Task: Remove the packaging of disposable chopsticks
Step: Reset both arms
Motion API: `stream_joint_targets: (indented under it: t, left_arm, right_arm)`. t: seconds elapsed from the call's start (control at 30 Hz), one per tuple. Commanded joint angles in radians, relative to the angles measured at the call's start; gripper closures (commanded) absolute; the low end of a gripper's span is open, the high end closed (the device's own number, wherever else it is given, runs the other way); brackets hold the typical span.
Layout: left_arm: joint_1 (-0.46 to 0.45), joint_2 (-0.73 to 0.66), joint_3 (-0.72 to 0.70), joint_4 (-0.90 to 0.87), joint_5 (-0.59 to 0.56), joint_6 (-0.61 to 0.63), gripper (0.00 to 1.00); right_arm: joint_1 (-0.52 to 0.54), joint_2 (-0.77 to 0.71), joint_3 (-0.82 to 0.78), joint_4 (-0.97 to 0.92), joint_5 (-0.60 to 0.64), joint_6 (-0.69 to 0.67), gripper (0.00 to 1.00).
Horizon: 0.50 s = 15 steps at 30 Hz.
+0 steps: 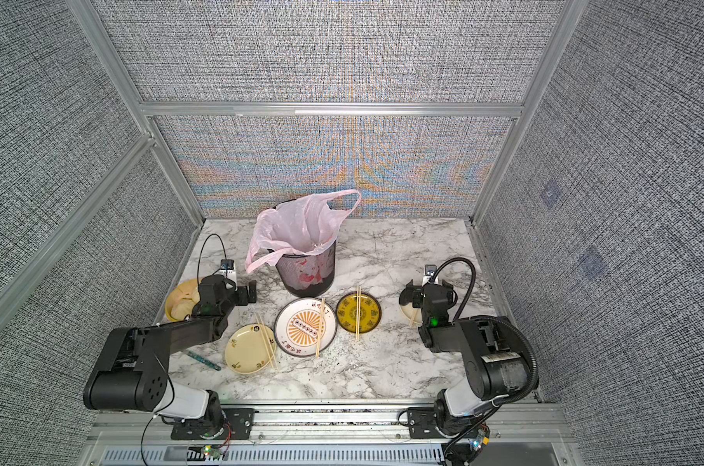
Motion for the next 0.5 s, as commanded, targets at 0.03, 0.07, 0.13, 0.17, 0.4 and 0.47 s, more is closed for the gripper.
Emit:
stream_joint_targets:
  t: [0.03,0.07,0.13,0.17,0.4,0.47]
  left_arm:
    - [0.003,-0.004,0.001,0.004,-0.017,-0.013,0.00]
    - [0.003,-0.006,0.004,-0.004,-0.017,-0.013,0.00]
    - [0.001,-0.009,0.000,0.001,-0.020,-0.012,0.00]
    - [-0.005,-0.009,-0.002,0.004,-0.030,-0.011,0.00]
    - [-0.005,-0.011,-0.003,0.003,-0.031,-0.011,0.00]
    - [-0.005,-0.010,-0.002,0.003,-0.030,-0.013,0.00]
  right_arm:
    - [-0.002,-0.001,0.004,0.003,0.008,0.010,0.01]
    - [-0.002,-0.001,0.004,0.003,0.008,0.010,0.01]
    - [-0.002,-0.001,0.005,0.001,0.008,0.010,0.01]
    - [-0.003,0.000,0.005,0.003,0.008,0.010,0.01]
    - [-0.057,-0.011,0.034,-0.077,-0.106,0.036,0.01]
    - [-0.055,-0.023,0.035,-0.094,-0.107,0.037,0.01]
